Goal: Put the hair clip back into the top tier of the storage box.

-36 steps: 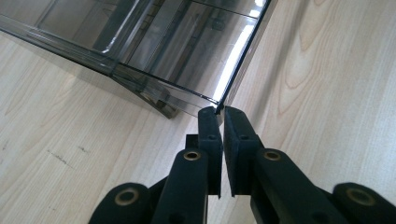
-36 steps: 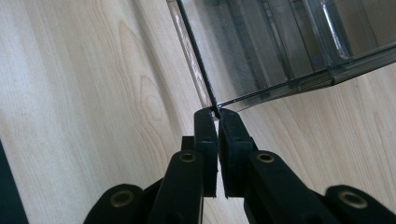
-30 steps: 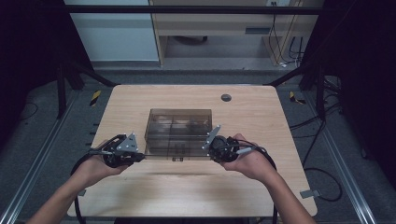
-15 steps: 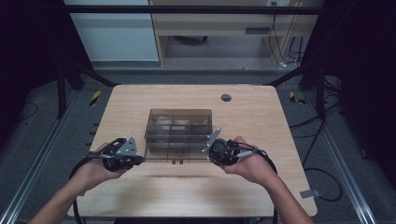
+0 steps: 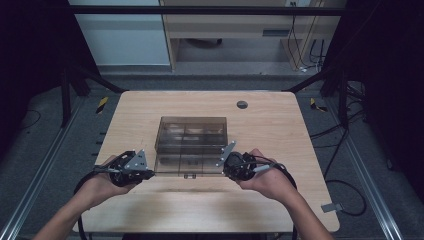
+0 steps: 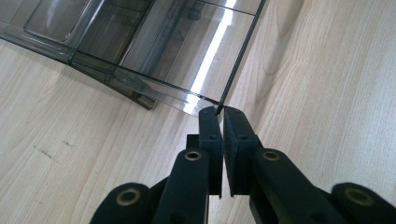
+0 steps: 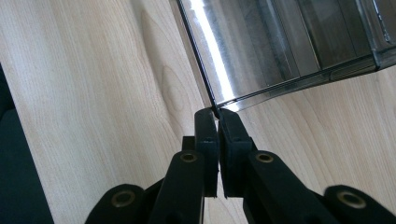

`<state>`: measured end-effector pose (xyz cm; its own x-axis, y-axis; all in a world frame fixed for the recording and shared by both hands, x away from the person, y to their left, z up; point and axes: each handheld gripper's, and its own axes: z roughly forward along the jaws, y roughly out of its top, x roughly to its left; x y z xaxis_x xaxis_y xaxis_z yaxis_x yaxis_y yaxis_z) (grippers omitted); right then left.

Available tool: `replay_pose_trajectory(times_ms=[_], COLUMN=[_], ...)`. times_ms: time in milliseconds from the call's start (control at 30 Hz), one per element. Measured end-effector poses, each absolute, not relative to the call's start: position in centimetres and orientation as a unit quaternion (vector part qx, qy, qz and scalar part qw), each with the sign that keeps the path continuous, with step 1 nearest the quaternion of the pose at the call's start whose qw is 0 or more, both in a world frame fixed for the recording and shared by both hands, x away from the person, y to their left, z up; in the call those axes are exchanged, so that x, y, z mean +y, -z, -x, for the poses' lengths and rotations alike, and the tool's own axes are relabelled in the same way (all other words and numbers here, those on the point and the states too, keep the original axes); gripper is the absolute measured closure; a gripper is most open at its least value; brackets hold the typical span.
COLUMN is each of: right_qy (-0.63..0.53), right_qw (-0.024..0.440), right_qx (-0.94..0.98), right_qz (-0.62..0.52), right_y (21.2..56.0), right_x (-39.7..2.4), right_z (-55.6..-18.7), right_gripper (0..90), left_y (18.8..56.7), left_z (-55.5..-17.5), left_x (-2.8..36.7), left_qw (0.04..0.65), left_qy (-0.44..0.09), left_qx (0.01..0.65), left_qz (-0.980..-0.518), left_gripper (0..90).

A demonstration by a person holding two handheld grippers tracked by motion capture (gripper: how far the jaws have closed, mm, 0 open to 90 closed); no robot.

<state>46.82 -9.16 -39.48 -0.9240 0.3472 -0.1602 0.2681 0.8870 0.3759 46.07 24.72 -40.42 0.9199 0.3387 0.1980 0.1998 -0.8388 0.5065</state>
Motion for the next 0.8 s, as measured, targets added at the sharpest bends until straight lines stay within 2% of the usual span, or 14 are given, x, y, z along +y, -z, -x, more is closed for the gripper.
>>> replay_pose_trajectory(times_ms=[667, 800], right_qy=[-0.178, -0.187], right_qw=[0.108, 0.101], right_qx=[0.965, 0.964], right_qz=[-0.157, -0.163], right_y=[39.6, 39.72], right_x=[-9.13, -9.64], right_z=[-46.52, -46.58], right_gripper=[87.7, 77.6], left_y=[40.67, 40.94], left_z=[-45.67, -45.31], left_x=[24.99, 25.54], left_qw=[0.255, 0.273], left_qy=[-0.145, -0.157], left_qx=[0.144, 0.152], left_qz=[-0.945, -0.937], left_gripper=[85.2, 70.8])
